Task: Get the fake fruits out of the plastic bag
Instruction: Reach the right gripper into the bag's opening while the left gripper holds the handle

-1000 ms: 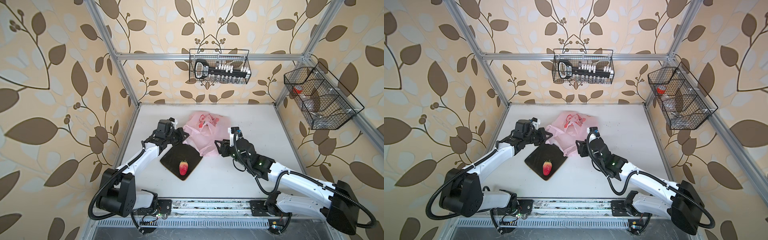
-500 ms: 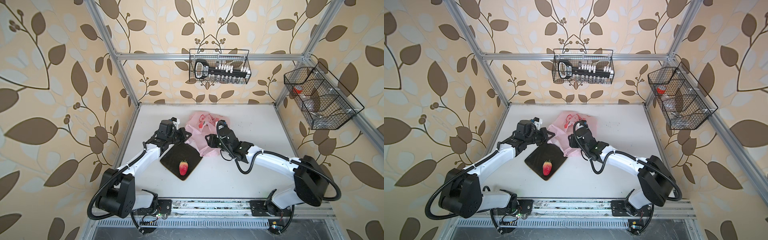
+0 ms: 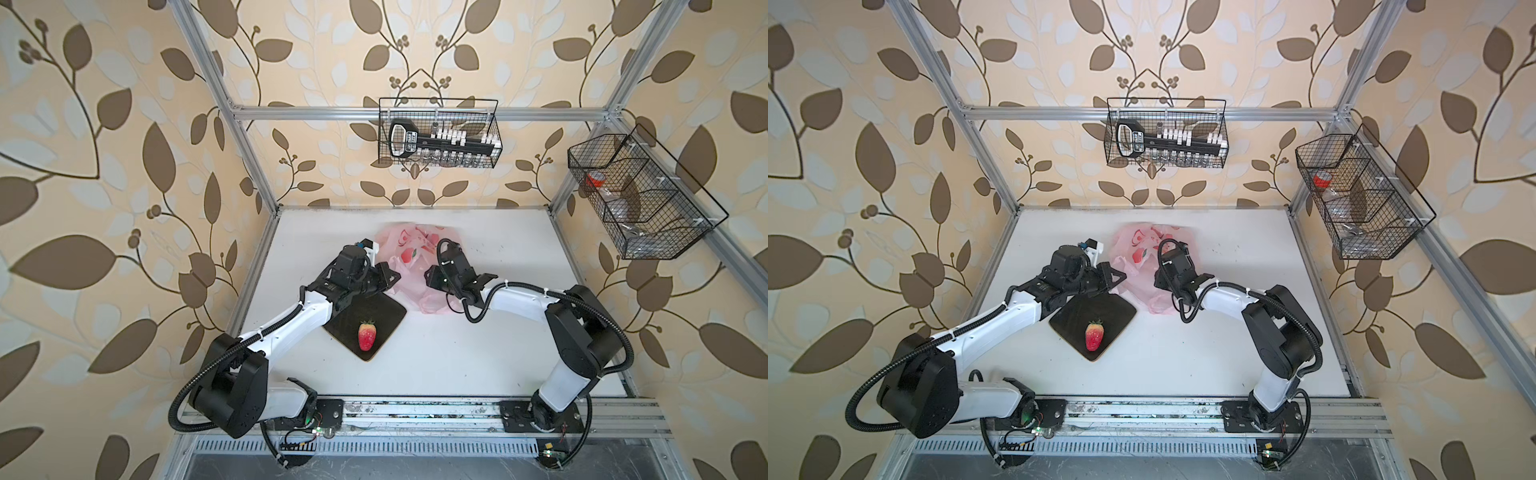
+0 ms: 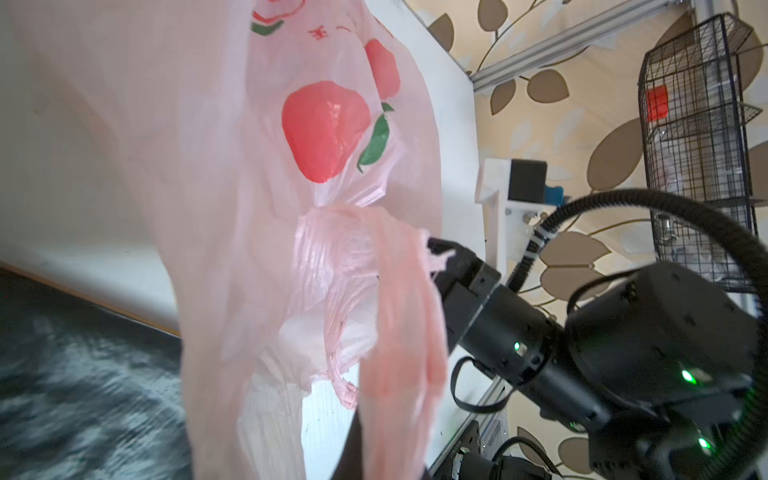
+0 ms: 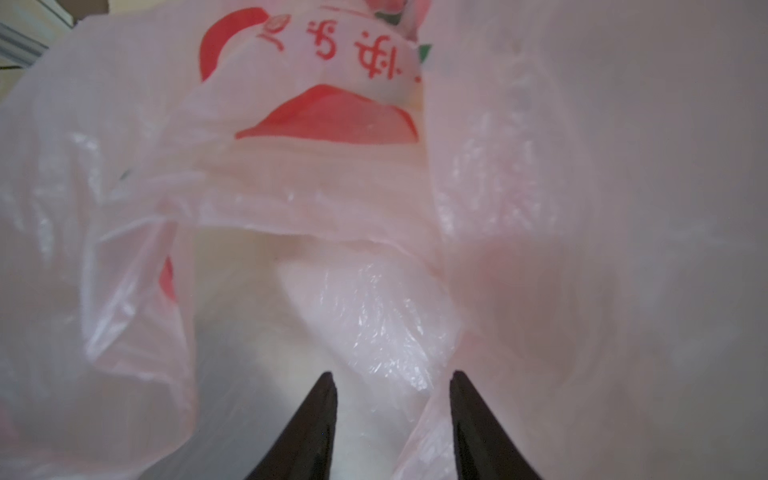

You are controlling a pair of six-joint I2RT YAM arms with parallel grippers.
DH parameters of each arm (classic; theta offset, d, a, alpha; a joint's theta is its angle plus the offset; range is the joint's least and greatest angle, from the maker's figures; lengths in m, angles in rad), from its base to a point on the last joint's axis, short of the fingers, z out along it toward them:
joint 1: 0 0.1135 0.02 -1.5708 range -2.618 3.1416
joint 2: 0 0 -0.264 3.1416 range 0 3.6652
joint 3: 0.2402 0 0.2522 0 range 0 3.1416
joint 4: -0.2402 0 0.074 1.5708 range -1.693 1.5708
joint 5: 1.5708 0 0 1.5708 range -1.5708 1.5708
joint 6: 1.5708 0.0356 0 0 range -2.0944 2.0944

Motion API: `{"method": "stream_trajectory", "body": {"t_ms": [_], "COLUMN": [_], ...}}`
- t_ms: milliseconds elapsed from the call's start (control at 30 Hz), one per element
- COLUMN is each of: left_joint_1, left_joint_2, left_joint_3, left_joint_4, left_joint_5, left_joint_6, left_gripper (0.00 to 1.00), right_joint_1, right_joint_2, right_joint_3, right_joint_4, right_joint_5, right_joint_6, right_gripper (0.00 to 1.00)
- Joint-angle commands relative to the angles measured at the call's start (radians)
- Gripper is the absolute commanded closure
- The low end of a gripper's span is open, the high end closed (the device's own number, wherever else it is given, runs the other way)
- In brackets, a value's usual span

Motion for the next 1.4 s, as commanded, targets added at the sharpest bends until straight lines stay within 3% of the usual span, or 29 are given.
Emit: {"method": "stream_trajectory", "body": {"t_ms": [0,300,533,700,867,1100,1267,1367], "left_joint_1": [-0.063,-0.241,-0.252,-0.256,-0.257,-0.256,-0.256,-0.258], "left_joint_2": [0.008,0.035,0.049,0.041,-0.007,-0.077,-0.08,-0.08], "left_joint_3": [0.029,0.017,0.013,0.006,-0.011,-0.041,-0.03,-0.019], "left_joint_4": [0.079,0.161,0.169,0.152,0.138,0.206,0.229,0.24], "left_joint_5": [-0.064,-0.201,-0.228,-0.225,-0.256,-0.314,-0.295,-0.282], "left_joint_6": [-0.036,-0.111,-0.123,-0.121,-0.113,-0.122,-0.114,-0.108], "left_gripper": [1.0,1.0,1.0,1.0,1.0,1.0,1.0,1.0], "right_joint_1": [-0.042,-0.145,-0.149,-0.142,-0.02,0.017,0.022,0.021], "right_joint_2": [-0.077,-0.325,-0.606,-0.708,-0.609,-0.36,-0.199,-0.107], "right_joint_3": [-0.07,-0.229,-0.272,-0.249,-0.211,-0.23,-0.166,-0.111], "right_joint_4": [-0.048,-0.114,-0.231,-0.256,-0.182,0.095,0.236,0.261], "right_joint_5": [0.045,0.034,-0.012,-0.122,-0.152,-0.107,-0.087,-0.034], "right_joint_6": [-0.017,-0.08,-0.183,-0.245,-0.204,0.066,0.16,0.199], "right_gripper": [0.53,0.48,0.38,0.41,0.46,0.58,0.57,0.51]}}
